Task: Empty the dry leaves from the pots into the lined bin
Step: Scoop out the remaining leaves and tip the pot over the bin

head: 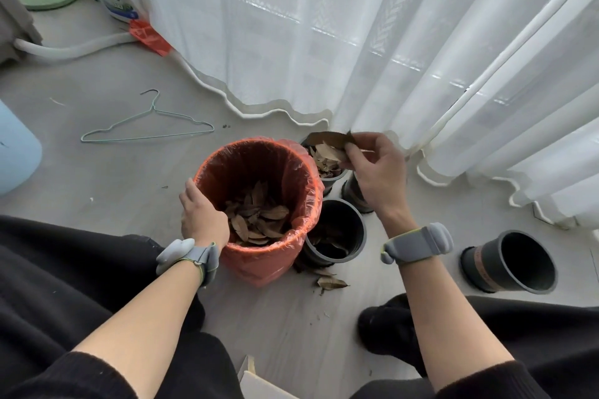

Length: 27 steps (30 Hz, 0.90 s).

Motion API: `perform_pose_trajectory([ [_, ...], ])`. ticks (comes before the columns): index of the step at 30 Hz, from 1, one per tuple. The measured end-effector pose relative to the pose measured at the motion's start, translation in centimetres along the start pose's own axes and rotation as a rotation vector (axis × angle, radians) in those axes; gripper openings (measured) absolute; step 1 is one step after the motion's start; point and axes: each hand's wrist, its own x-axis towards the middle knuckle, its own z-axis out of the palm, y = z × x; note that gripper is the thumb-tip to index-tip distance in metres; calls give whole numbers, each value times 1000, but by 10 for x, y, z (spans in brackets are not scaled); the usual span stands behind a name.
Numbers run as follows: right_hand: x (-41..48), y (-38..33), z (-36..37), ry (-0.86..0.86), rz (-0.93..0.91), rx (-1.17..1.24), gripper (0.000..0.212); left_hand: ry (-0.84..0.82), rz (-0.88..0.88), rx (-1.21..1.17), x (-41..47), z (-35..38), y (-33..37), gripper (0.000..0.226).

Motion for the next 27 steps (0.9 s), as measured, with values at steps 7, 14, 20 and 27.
perform_pose_trajectory([
  [7,-19,-13,59,-331,-30,-103,18,-2,10,0,1,1,-1,80],
  [14,1,61,24,-164,114,-372,9,10,-9,3,2,1,-1,82],
  [20,-12,148,8,-699,537,-917,58,51,8,0,2,4,-3,83],
  [27,-35,187,45,-893,442,-1213,73,73,20,21,4,8,-8,83],
])
